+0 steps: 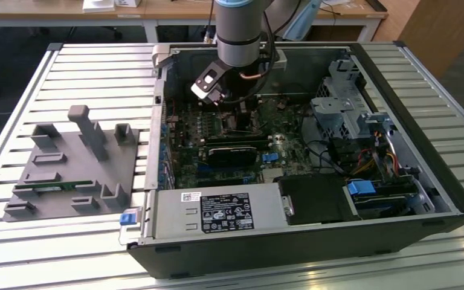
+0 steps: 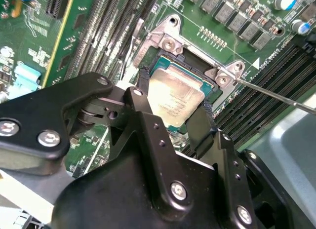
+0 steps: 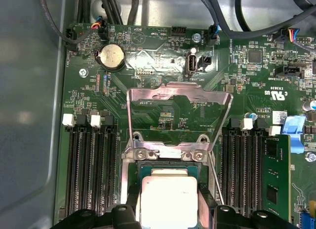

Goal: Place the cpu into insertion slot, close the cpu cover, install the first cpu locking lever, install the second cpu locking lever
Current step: 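Place the cpu into insertion slot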

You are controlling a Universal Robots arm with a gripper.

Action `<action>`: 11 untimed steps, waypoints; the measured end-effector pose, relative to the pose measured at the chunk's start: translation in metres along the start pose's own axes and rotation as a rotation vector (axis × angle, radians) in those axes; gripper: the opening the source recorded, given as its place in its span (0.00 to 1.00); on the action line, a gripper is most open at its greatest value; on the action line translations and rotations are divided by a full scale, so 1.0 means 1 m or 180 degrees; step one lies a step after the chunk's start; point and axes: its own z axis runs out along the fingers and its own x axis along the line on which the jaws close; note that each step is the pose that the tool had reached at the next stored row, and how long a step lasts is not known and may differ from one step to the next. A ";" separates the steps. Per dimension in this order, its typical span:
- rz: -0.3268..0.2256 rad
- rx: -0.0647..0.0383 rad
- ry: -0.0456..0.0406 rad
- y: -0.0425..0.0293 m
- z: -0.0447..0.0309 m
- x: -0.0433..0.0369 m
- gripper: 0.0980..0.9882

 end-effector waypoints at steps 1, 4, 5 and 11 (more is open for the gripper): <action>0.0000 0.0000 0.0000 0.0000 0.0000 0.0000 0.51; 0.0000 0.0001 -0.0001 -0.0001 -0.0001 -0.0001 0.58; 0.0000 0.0001 -0.0001 -0.0001 -0.0001 -0.0001 0.58; 0.0000 0.0002 -0.0002 0.0001 -0.0030 -0.0002 0.58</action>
